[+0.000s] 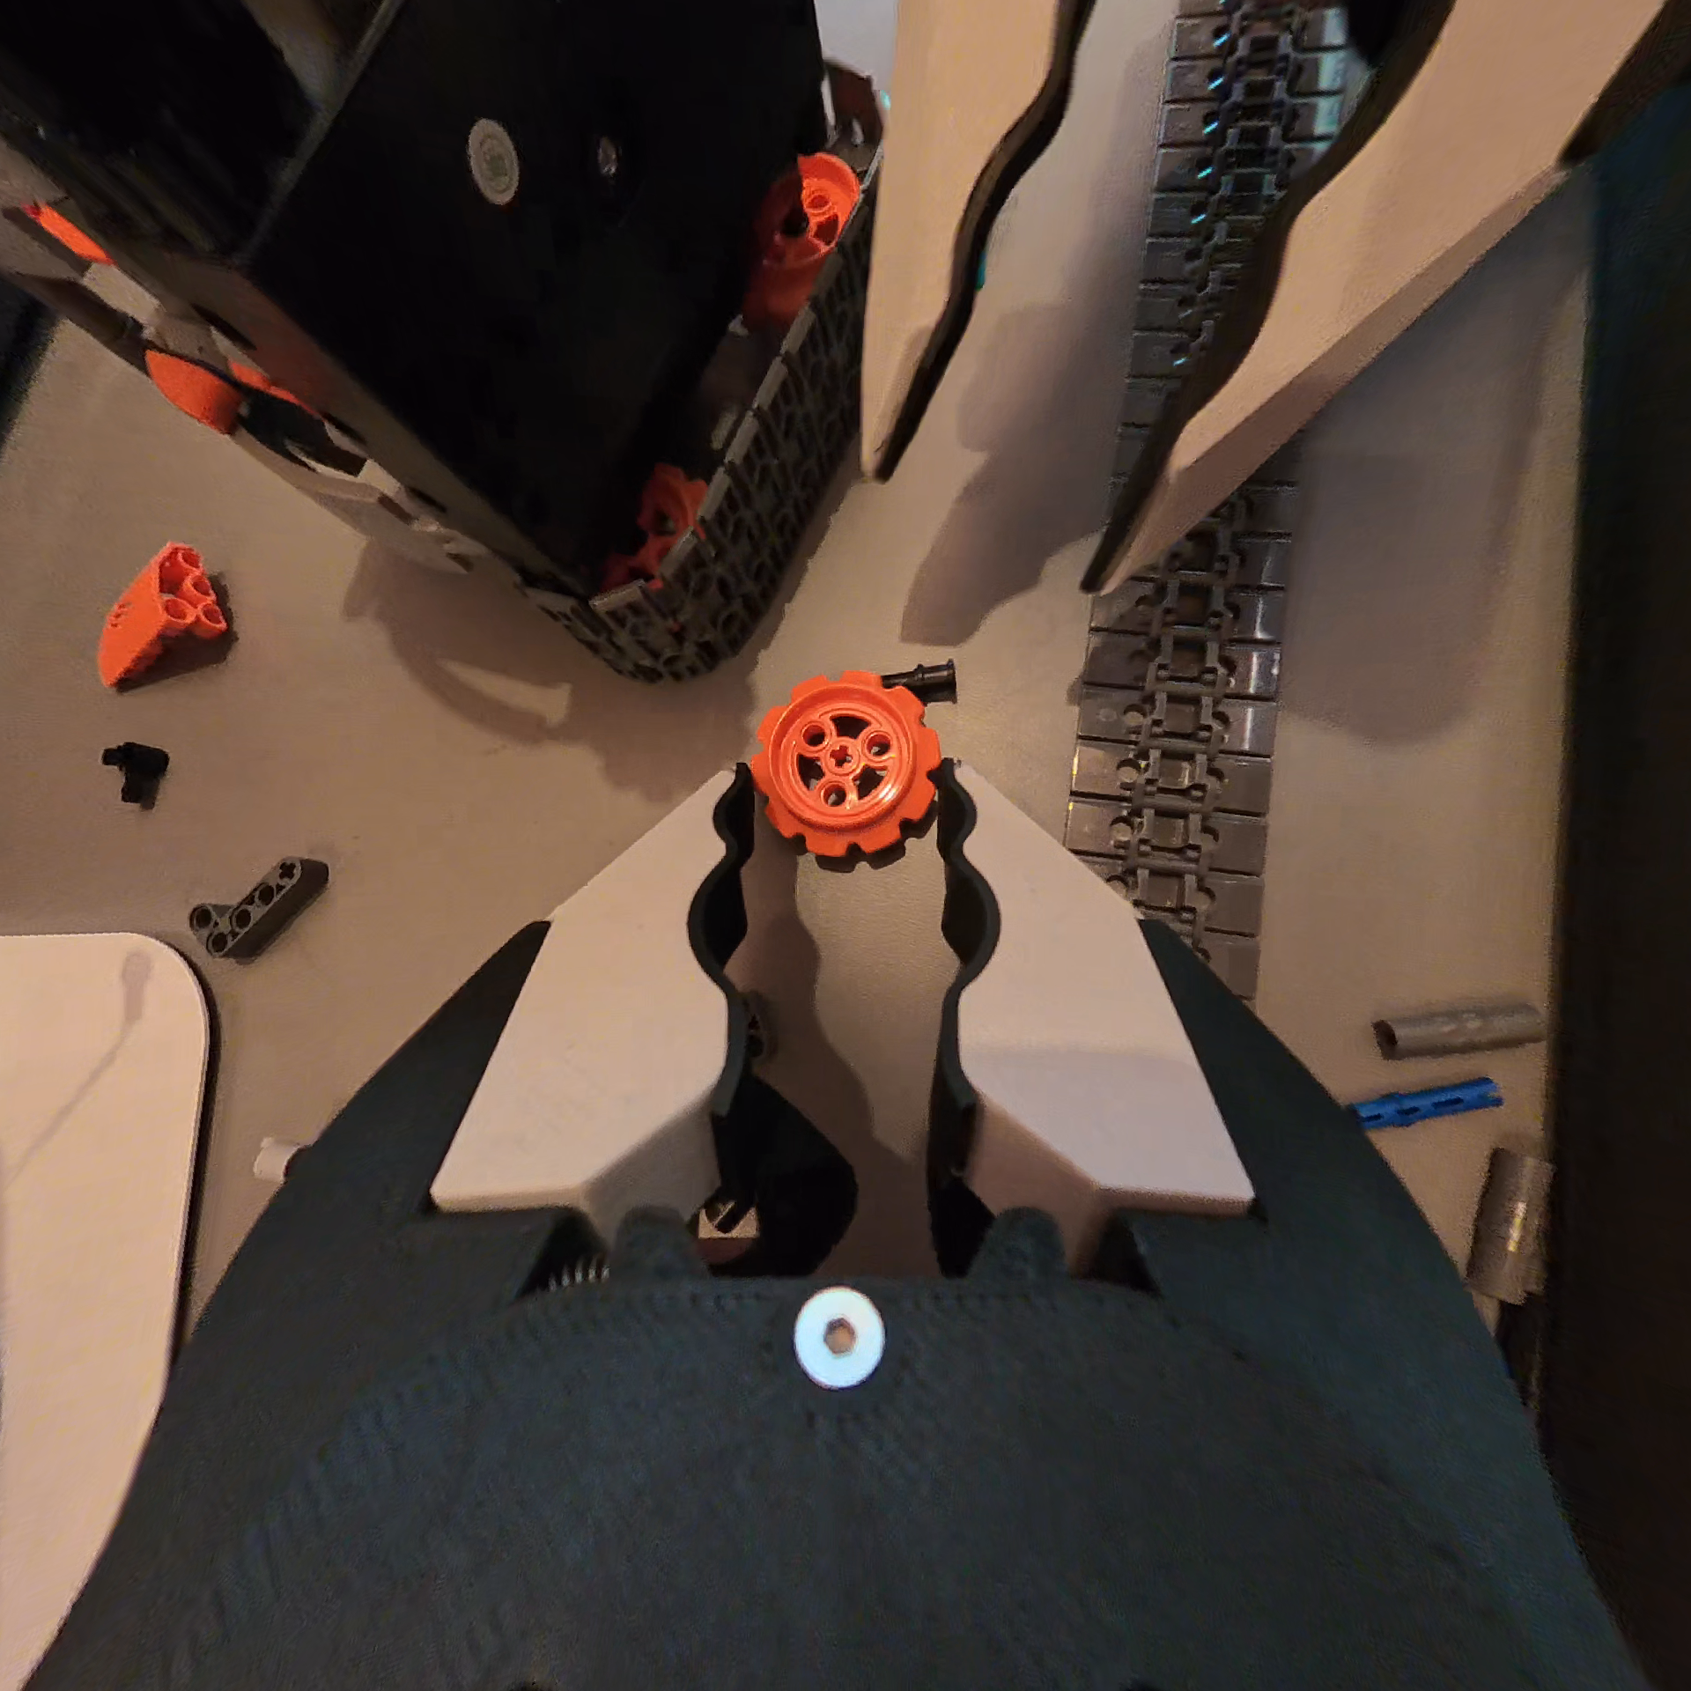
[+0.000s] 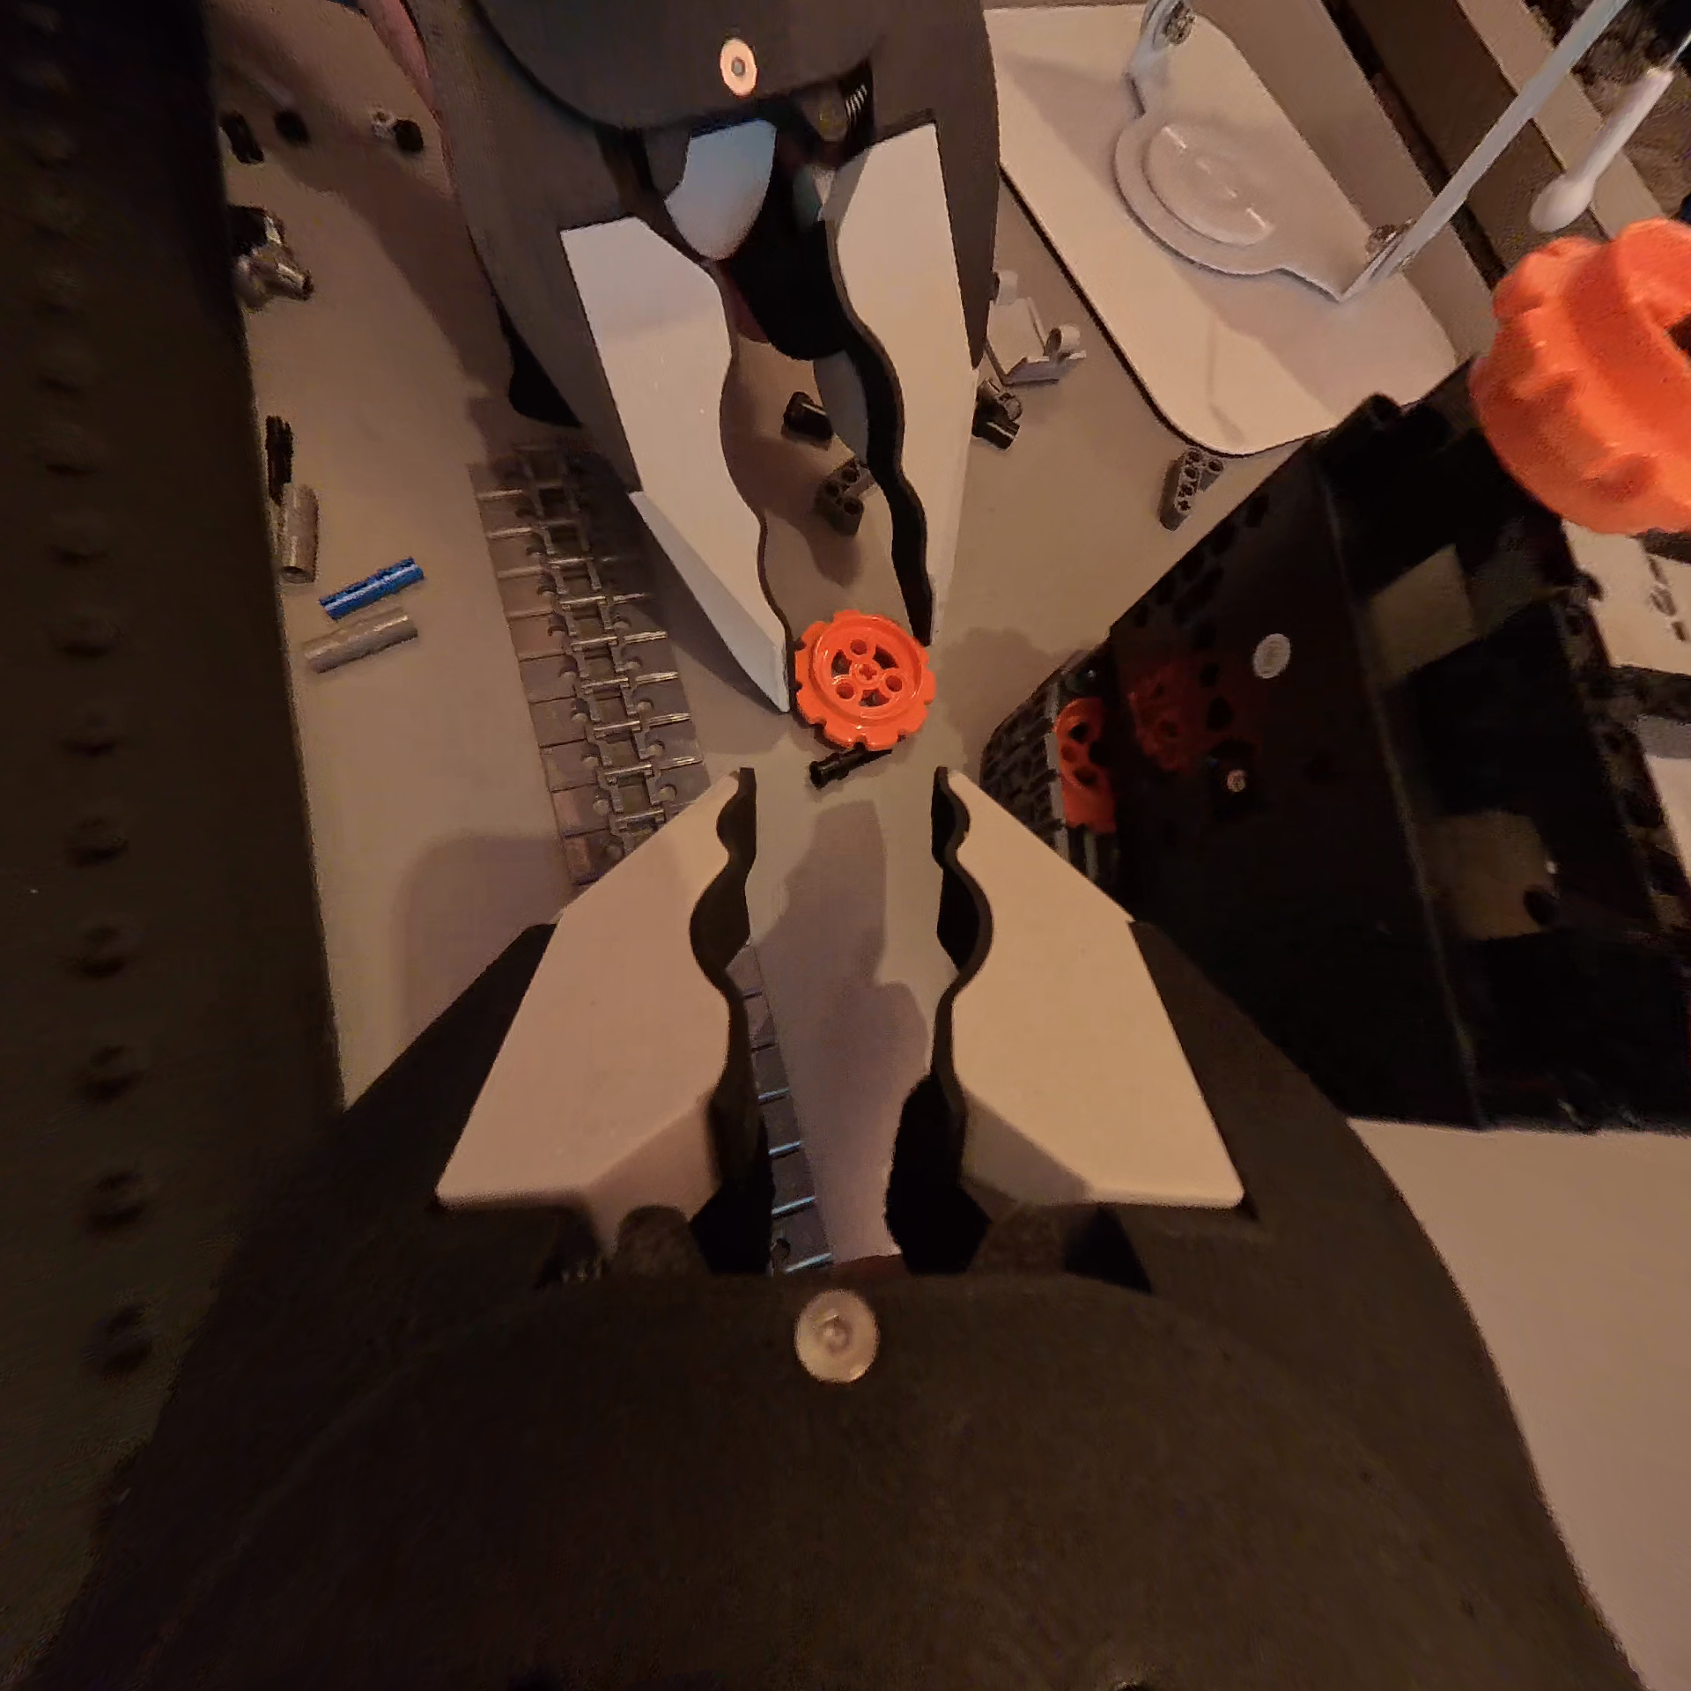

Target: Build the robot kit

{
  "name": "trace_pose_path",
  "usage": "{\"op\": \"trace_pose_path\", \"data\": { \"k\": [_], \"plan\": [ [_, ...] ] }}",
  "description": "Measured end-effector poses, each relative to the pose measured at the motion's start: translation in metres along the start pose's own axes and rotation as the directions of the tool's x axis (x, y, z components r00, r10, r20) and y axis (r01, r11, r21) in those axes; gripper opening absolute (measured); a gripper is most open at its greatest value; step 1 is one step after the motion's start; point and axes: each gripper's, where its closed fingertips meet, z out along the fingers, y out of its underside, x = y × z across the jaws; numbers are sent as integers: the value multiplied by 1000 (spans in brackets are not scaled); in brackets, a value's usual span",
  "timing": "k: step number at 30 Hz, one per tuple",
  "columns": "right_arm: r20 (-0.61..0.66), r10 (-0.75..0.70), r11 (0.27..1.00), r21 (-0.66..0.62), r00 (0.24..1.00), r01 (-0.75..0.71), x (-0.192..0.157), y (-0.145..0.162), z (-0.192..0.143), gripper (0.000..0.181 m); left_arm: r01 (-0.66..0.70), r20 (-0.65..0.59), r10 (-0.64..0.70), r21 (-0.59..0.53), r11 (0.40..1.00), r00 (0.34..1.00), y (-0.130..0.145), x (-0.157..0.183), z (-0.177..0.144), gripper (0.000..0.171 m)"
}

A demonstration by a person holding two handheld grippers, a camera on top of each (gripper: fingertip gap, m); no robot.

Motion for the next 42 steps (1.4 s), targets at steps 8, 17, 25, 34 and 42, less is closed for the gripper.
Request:
{"op": "trace_pose_path", "data": {
  "k": [8, 17, 25, 34, 42],
  "plan": [
    [-45, -59, 987, 150, 997, 65, 6, -30, -44, 30, -75, 54, 65, 204, 976, 996, -65, -6, -60, 39],
    [-233, 1, 955, 289, 972, 68, 97, -74, -113, 21, -178, 129, 149, 258, 950, 980, -161, -62, -66, 38],
    [-157, 18, 972, 232, 987, 19, 126, -59, -84, 16, -162, 124, 136, 221, 962, 983, -157, -82, -34, 39],
    [-75, 58, 961, 274, 996, -36, 127, -57, -76, 12, -115, 57, 105, 221, 968, 993, -152, -85, -33, 38],
    [-64, 46, 969, 244, 997, -29, 128, -57, -77, 12, -94, 27, 90, 215, 972, 996, -153, -85, -30, 38]
  ]
}}
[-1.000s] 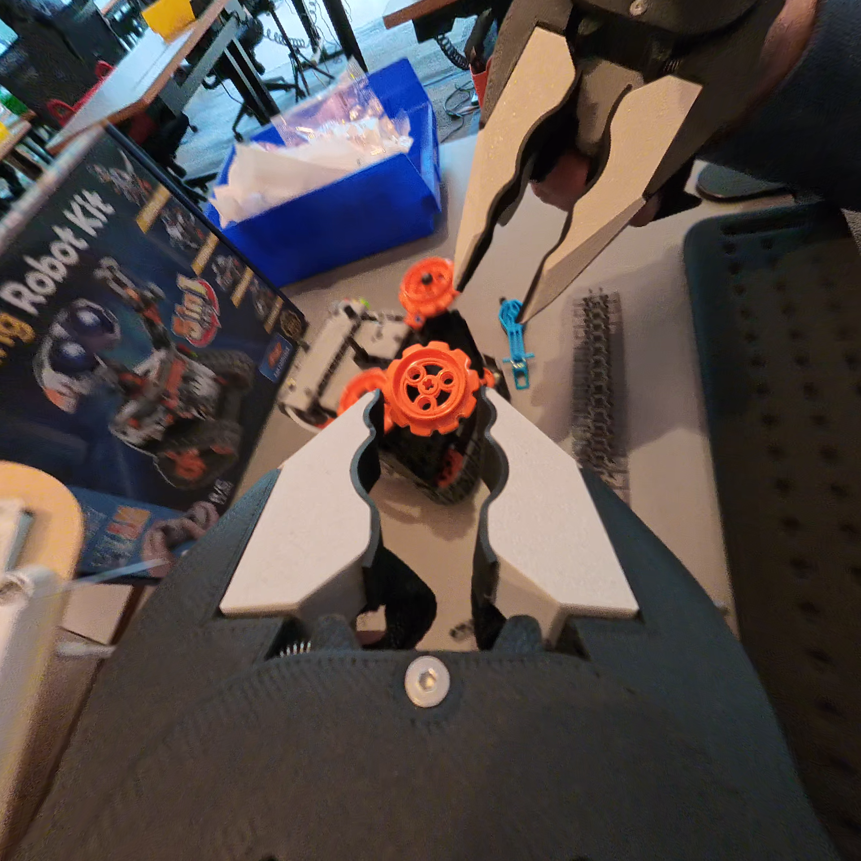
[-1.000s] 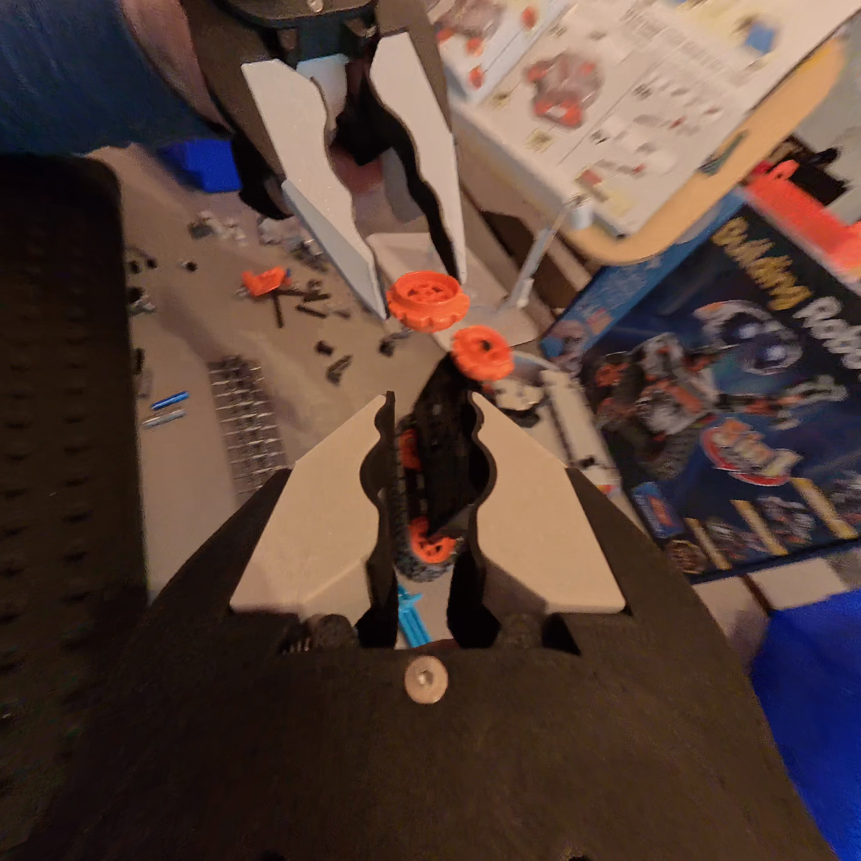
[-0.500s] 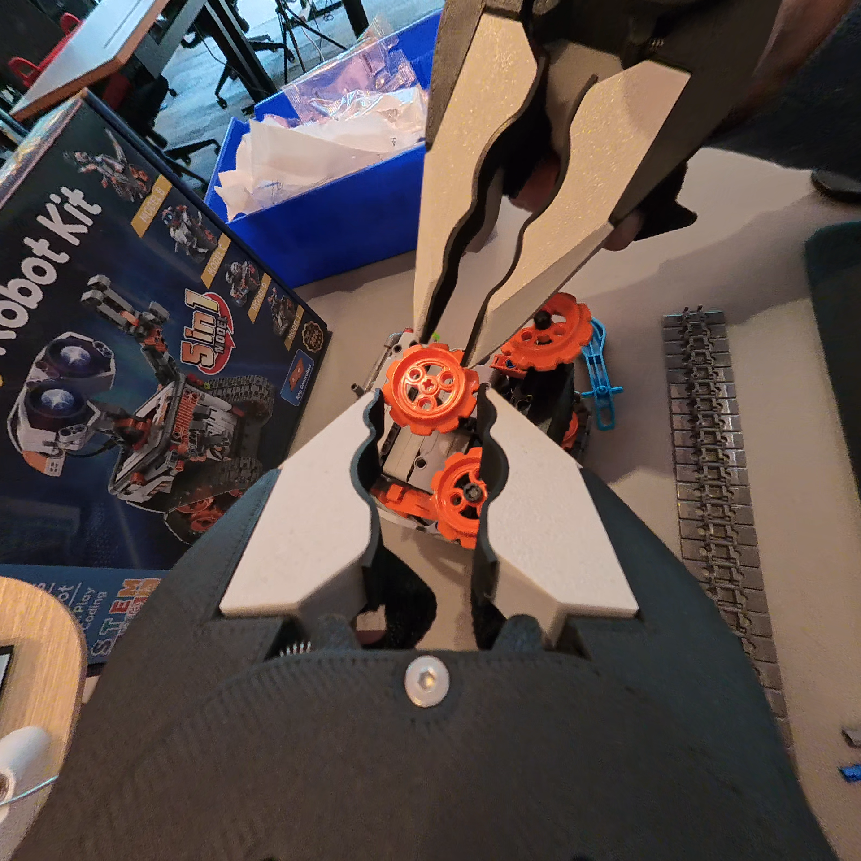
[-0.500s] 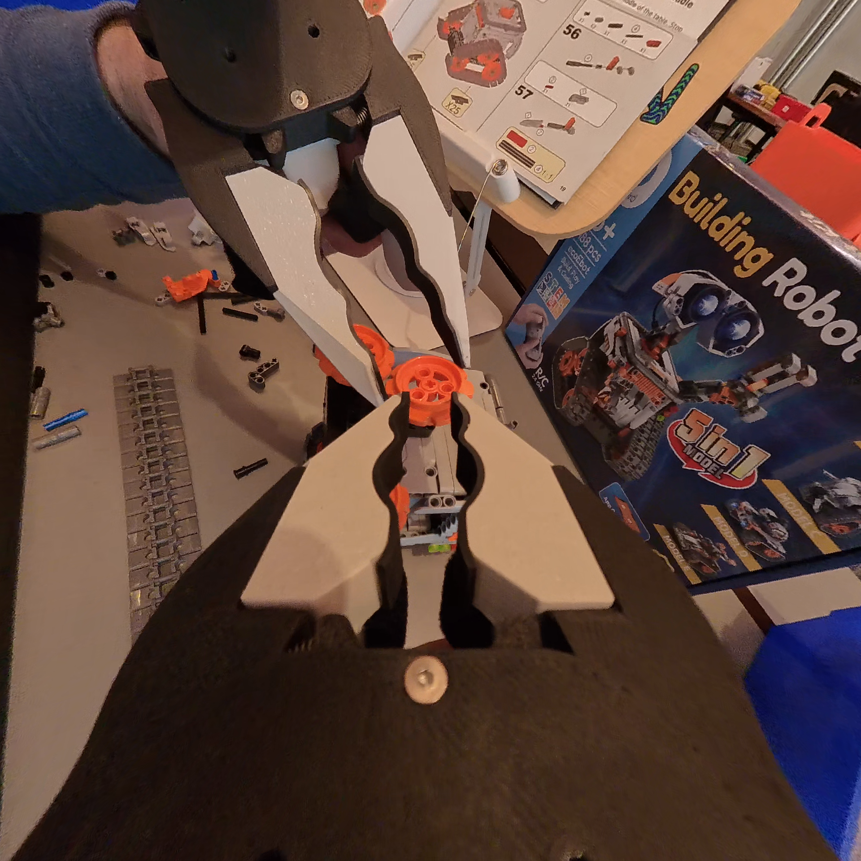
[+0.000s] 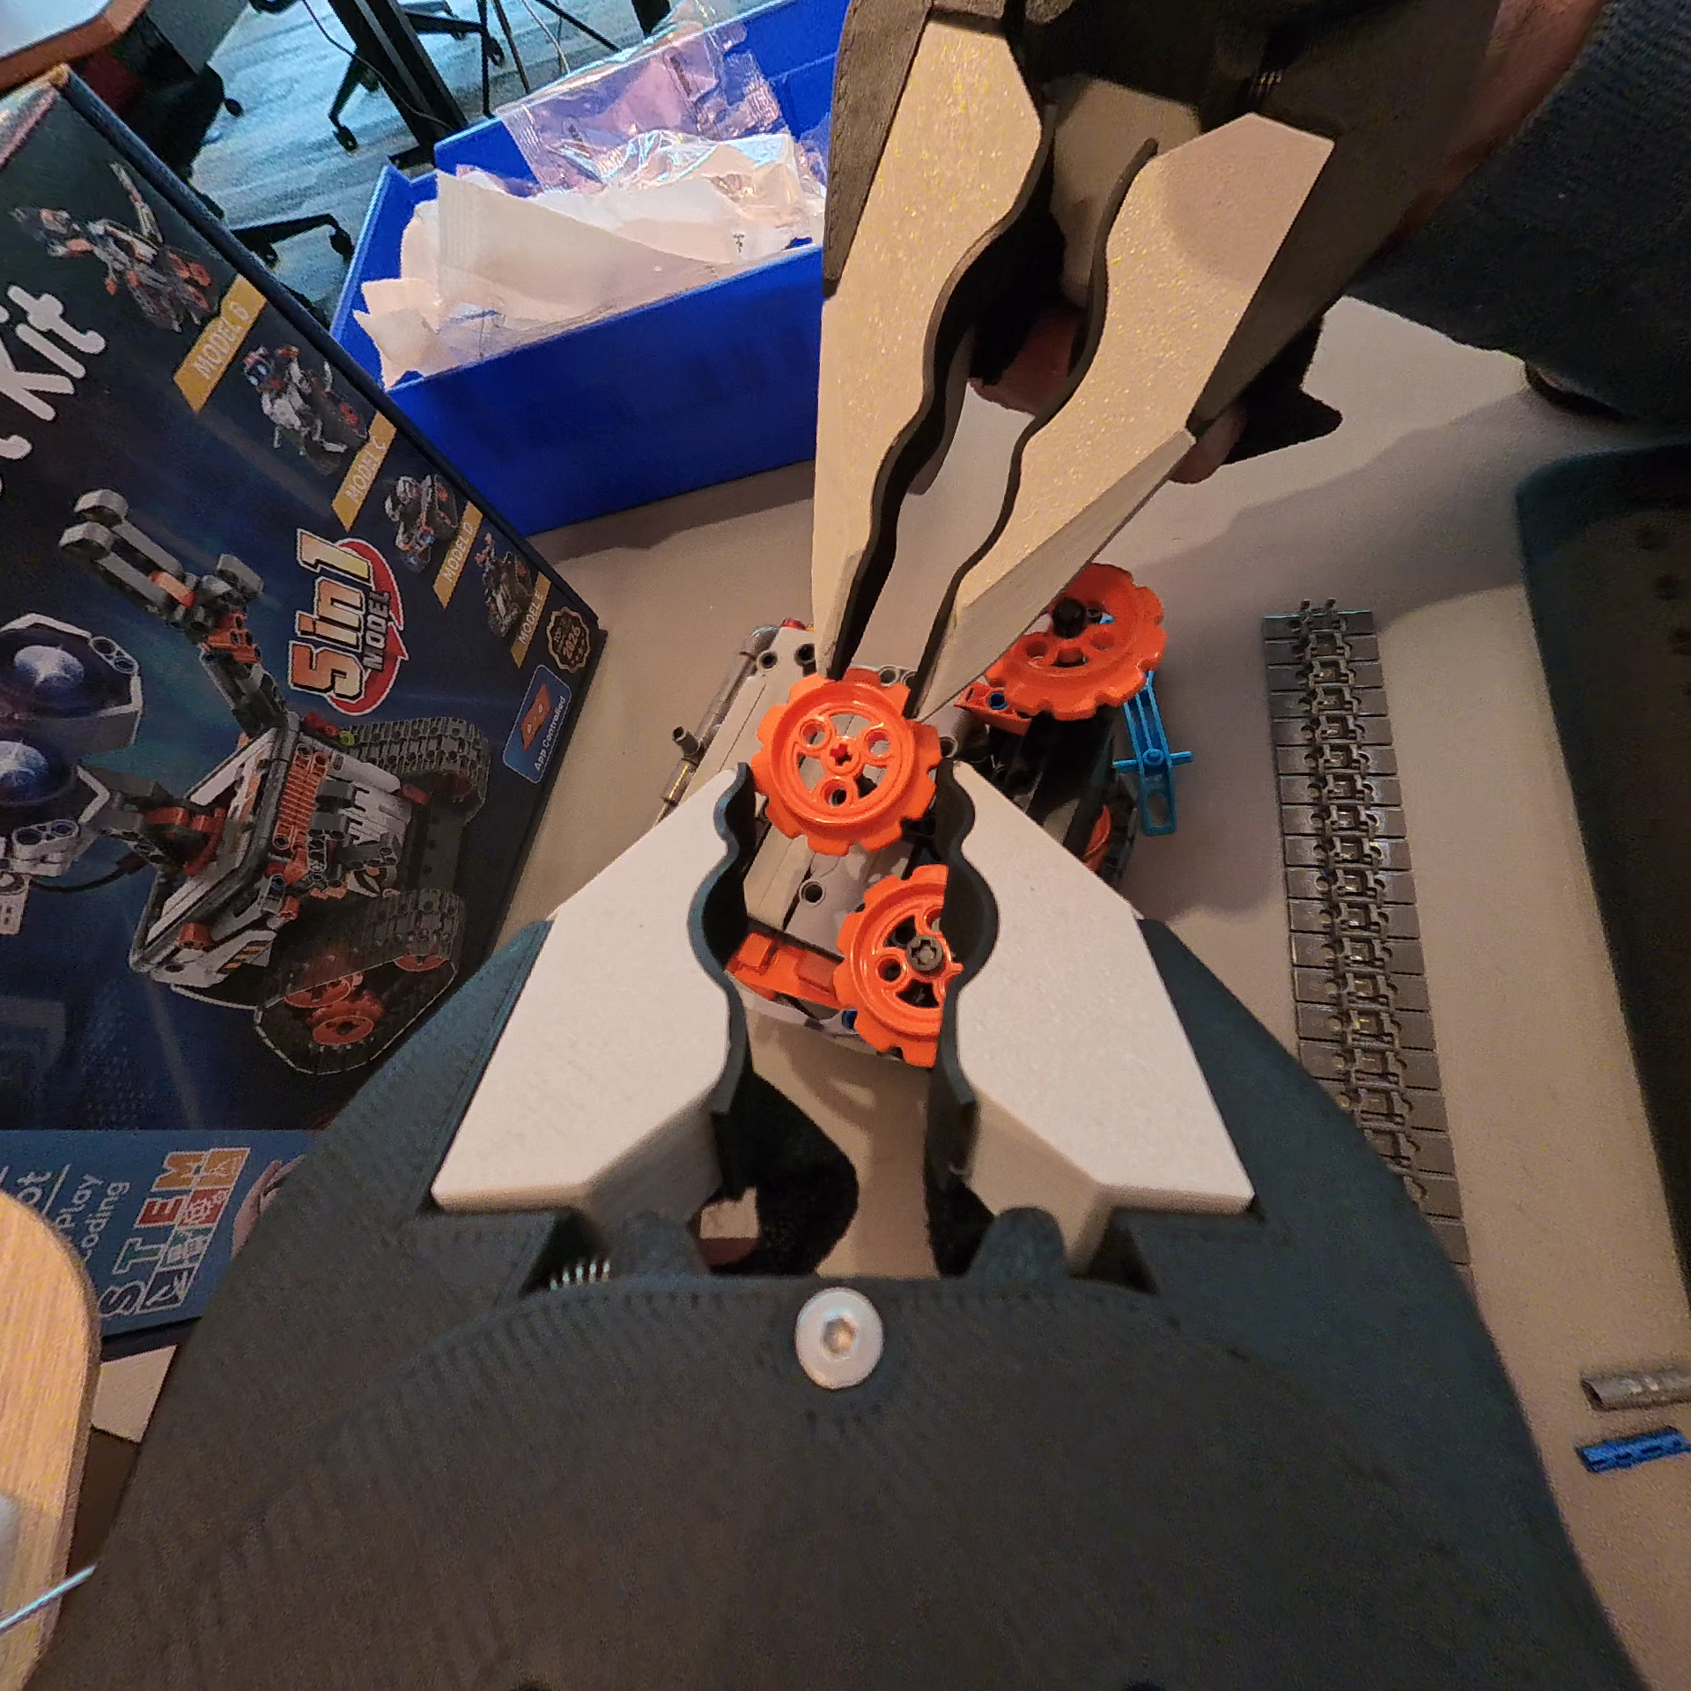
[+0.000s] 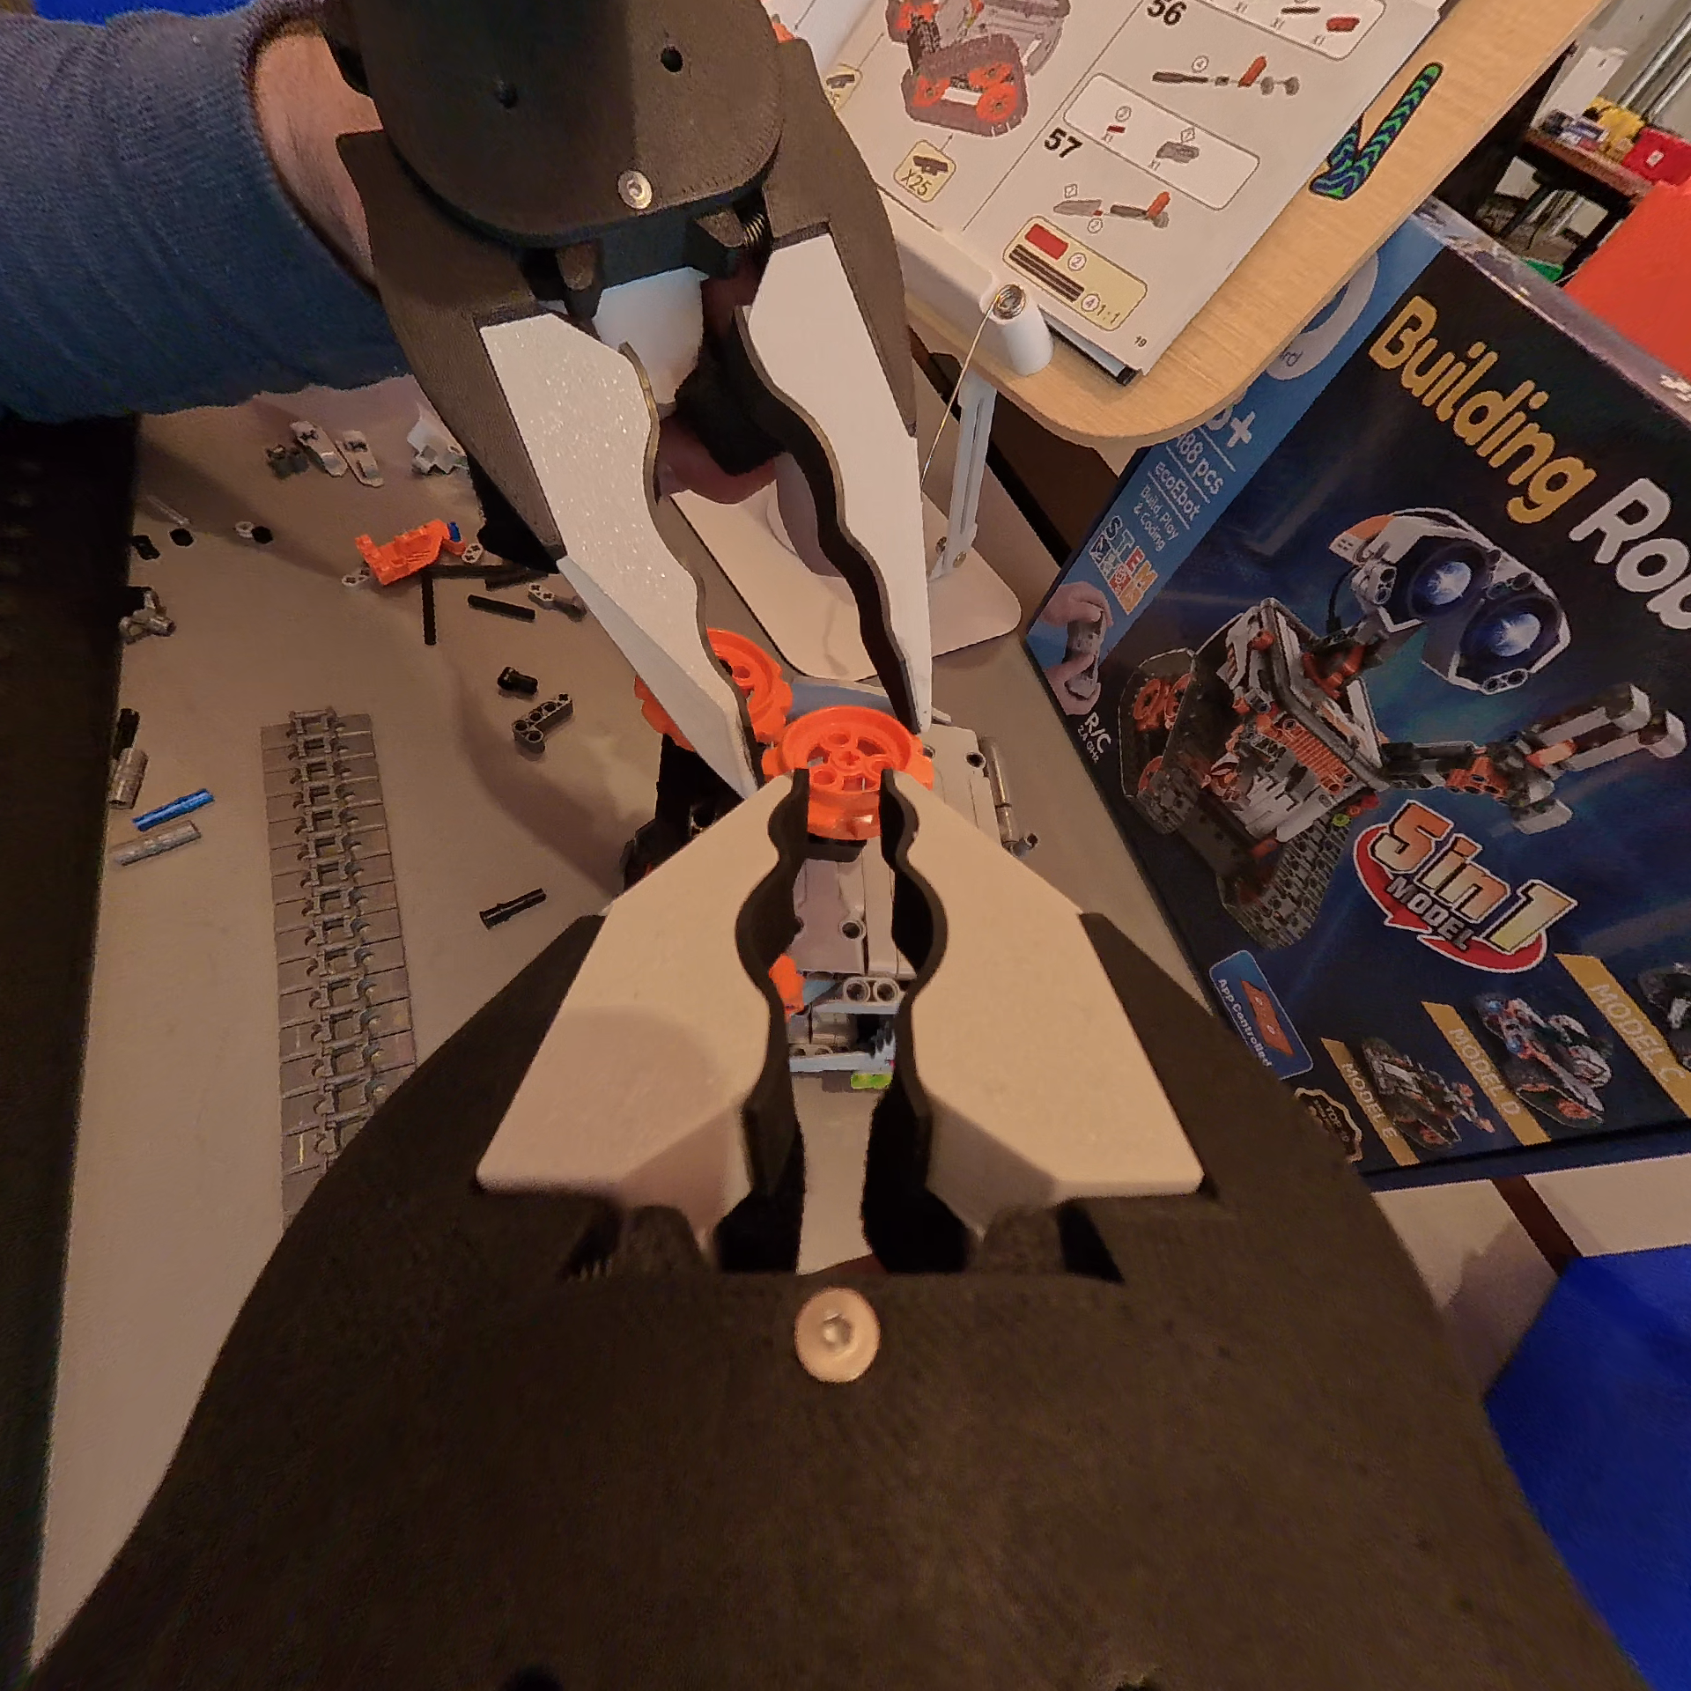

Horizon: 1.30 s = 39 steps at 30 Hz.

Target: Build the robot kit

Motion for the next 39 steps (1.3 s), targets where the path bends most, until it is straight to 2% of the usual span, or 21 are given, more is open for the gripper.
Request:
{"op": "trace_pose_path", "data": {
  "k": [5, 17, 22, 31, 39],
  "plan": [
    [0, 14, 1000, 0, 1000, -14, 5, 0, -1, 11, 6, -1, -6, -1, 1000, 1000, -2, -4, 0, 39],
    [98, 114, 993, 30, 989, -118, 7, 0, -3, 4, 57, -68, -60, -47, 997, 996, 0, 0, 3, 38],
    [84, 90, 996, 6, 992, -91, 7, 3, 3, 0, 85, -95, -89, -50, 995, 992, 1, 0, 3, 38],
    [84, 73, 989, -136, 994, -61, 5, 7, 11, 0, 104, -138, -114, -77, 992, 984, 4, 0, 6, 38],
    [111, 114, 972, -218, 987, -88, 5, 10, 14, 0, 164, -171, -175, -76, 984, 970, 8, 0, 6, 38]
  ]
}}
